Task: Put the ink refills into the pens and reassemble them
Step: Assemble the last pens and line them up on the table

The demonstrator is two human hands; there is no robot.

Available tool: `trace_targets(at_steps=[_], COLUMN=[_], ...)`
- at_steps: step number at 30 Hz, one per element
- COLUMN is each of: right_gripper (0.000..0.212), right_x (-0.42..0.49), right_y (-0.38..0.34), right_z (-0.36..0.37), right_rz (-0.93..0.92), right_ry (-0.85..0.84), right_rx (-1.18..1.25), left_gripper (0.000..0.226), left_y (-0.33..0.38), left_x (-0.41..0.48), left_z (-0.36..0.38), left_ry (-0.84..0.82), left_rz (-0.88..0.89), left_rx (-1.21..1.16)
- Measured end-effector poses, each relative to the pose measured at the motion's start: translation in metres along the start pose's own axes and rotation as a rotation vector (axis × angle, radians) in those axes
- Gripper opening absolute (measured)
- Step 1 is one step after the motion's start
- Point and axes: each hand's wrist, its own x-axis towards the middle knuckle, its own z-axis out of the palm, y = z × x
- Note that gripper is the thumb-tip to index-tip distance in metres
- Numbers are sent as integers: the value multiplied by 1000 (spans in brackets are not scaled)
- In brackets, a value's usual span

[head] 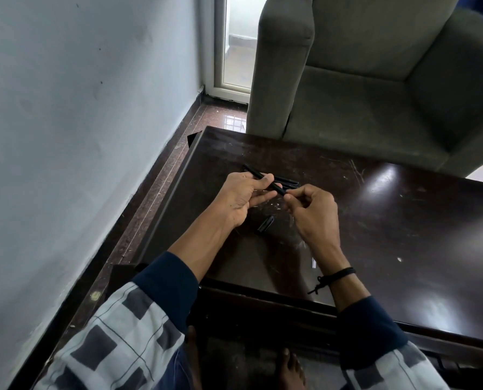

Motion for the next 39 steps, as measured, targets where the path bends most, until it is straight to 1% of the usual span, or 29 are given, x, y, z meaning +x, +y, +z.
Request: trace_targets(at_steps=[3, 6, 8, 12, 15, 18, 21, 26, 29, 32, 39], right_gripper=[4, 12, 13, 4, 9, 8, 8, 8, 8, 11, 7], right_x=[4, 6, 6, 5, 6, 7, 7, 7, 7, 8, 5], right_y=[1, 2, 3, 3, 5, 4, 4, 5, 6, 4, 3], right_z=[-2, -2, -2, -2, -2, -2, -2, -2, -2, -3, -4], right_rz=[17, 49, 58, 52, 40, 71, 87, 61, 59, 101, 70], right_ry=[-91, -90, -61, -13, -54, -77, -67, -48, -51, -47, -28], right_rx=[101, 183, 182, 133, 121, 181, 223, 184, 216, 256, 199], left_gripper=[24, 26, 25, 25, 24, 23, 21, 19, 22, 25, 21], left_y=[1, 3, 3, 2, 4, 6, 6, 4, 5, 5, 4], left_x=[1, 2, 1, 0, -1, -1, -1, 0, 0, 1, 0], left_z=[-2, -2, -2, -1, -2, -3, -3, -2, -4, -5, -4], left_ry=[13, 11, 1, -9, -8, -9, -7, -20, -18, -11, -17], left_rz=[6, 10, 2, -19, -16, -4, -4, -10, 4, 11, -7], left_rx=[4, -8, 0, 26, 30, 23, 22, 29, 27, 22, 23])
